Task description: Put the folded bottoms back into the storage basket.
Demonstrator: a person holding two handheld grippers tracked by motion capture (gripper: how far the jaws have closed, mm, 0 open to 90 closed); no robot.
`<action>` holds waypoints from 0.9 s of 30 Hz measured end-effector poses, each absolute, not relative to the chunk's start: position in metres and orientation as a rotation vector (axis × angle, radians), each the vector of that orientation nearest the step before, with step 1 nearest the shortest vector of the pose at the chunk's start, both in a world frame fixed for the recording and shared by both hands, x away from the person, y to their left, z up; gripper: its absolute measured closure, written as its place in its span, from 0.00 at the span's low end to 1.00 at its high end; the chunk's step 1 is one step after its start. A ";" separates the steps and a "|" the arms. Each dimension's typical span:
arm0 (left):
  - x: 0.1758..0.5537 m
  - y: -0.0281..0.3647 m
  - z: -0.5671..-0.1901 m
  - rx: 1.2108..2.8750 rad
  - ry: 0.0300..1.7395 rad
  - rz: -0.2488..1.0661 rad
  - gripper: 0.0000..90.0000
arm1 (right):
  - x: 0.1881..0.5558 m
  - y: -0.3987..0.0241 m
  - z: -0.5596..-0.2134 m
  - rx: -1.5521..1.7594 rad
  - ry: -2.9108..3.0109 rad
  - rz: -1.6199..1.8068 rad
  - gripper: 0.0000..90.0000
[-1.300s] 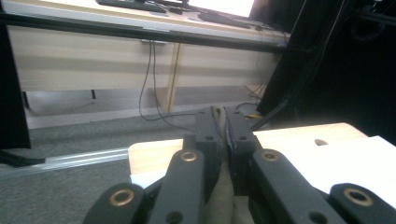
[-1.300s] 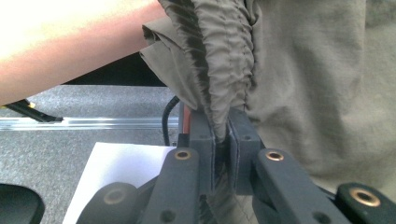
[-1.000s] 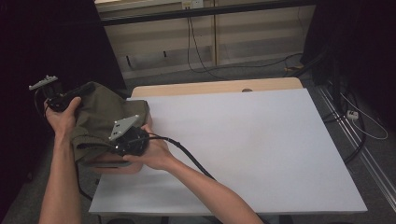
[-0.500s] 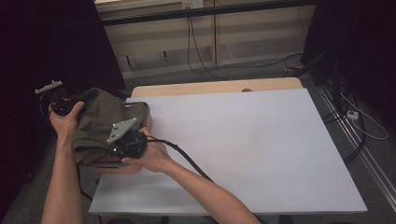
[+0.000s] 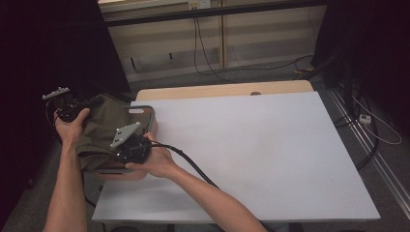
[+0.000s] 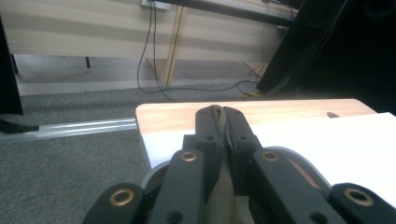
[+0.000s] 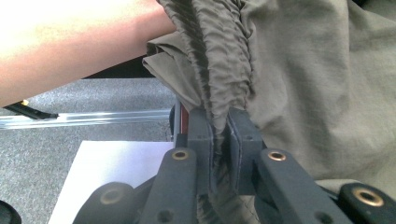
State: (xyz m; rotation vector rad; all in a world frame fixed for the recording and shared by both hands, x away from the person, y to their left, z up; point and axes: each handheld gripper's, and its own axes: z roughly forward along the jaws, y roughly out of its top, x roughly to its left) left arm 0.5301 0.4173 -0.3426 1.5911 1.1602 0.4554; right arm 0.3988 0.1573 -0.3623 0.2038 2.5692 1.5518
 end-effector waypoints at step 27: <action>0.537 0.413 -0.343 1.661 1.164 0.497 0.96 | 0.407 0.165 -0.377 0.229 2.617 1.538 0.89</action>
